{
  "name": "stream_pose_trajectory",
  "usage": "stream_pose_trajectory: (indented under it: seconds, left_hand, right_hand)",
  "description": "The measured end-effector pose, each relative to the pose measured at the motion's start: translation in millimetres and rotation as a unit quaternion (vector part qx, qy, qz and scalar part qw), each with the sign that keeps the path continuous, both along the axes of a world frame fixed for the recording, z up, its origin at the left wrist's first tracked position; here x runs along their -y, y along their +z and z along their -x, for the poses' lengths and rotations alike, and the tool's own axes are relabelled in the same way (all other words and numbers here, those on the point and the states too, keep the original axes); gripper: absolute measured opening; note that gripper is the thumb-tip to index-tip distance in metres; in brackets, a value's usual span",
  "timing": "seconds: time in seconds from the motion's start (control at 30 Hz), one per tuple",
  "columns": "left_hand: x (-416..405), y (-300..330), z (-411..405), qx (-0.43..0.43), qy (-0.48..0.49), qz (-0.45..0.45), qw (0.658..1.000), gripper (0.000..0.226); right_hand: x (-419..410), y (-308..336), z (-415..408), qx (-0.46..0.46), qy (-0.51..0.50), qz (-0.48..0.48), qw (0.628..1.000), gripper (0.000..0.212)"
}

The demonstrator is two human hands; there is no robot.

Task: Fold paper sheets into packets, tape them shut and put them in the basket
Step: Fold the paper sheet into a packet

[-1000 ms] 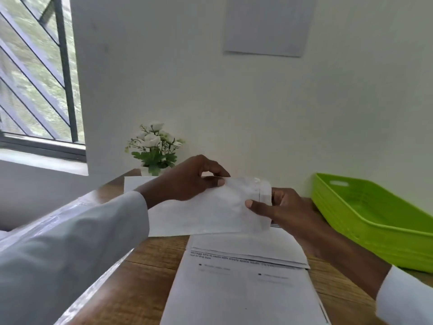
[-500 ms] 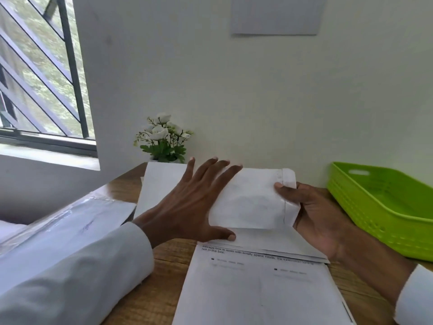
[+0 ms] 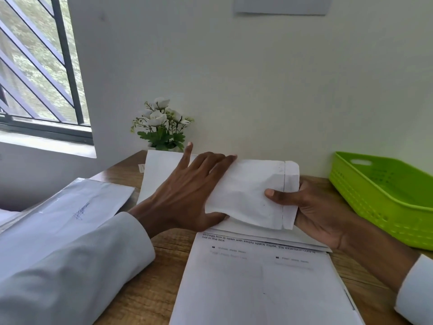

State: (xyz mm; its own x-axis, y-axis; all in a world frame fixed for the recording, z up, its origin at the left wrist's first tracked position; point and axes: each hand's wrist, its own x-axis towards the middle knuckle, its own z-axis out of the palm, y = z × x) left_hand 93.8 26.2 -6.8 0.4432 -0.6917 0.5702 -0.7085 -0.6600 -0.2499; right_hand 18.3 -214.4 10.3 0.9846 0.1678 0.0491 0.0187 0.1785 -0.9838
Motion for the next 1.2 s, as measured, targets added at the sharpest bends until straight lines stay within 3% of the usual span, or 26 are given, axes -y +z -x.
stream_pose_trajectory:
  seconds: [0.37,0.47,0.5,0.57,0.6,0.67,0.73,0.83,0.97,1.2]
  left_hand:
    - [-16.5,2.6,-12.9,0.012,0.035,0.029,0.999,0.112]
    - [-20.2,1.2,-14.5,-0.005,0.032,0.044,0.999,0.108]
    - [-20.9,0.7,-15.0,-0.011,0.03,0.046,0.998,0.107]
    - [-21.7,-0.8,-16.1,-0.021,0.025,0.05,0.998,0.105]
    - [-21.9,-1.4,-16.7,-0.025,0.021,0.051,0.998,0.105]
    - [-21.6,-2.4,-16.8,-0.037,0.011,0.056,0.998,0.104]
    - [-21.3,-2.3,-16.3,-0.046,0.001,0.064,0.997,0.104]
    - [-20.1,-1.8,-15.4,-0.052,-0.009,0.076,0.996,0.103]
    - [-19.0,-2.5,-15.0,-0.073,-0.025,0.085,0.993,0.103]
    - [-16.0,0.4,-11.5,-0.051,-0.039,0.096,0.993,0.104]
  right_hand:
    - [26.2,7.9,-6.5,0.062,-0.053,0.01,0.997,0.024]
    - [32.3,-2.9,-8.5,0.069,-0.079,0.111,0.988,0.021]
    - [34.1,-7.0,-9.9,0.096,-0.102,0.204,0.969,0.019]
    - [33.6,-12.4,-10.7,0.179,-0.127,0.425,0.878,0.016]
    - [30.6,-14.3,-10.2,0.202,-0.104,0.504,0.833,0.026]
    - [25.1,-16.5,-7.3,0.174,-0.045,0.598,0.781,0.062]
    - [21.3,-17.5,-5.7,0.153,-0.025,0.635,0.756,0.082]
    - [18.0,-13.1,-4.7,0.137,-0.015,0.634,0.761,0.085]
    - [20.3,-10.6,-7.2,0.117,-0.007,0.582,0.805,0.075]
    - [37.4,4.4,-10.5,0.111,-0.118,0.437,0.885,0.016]
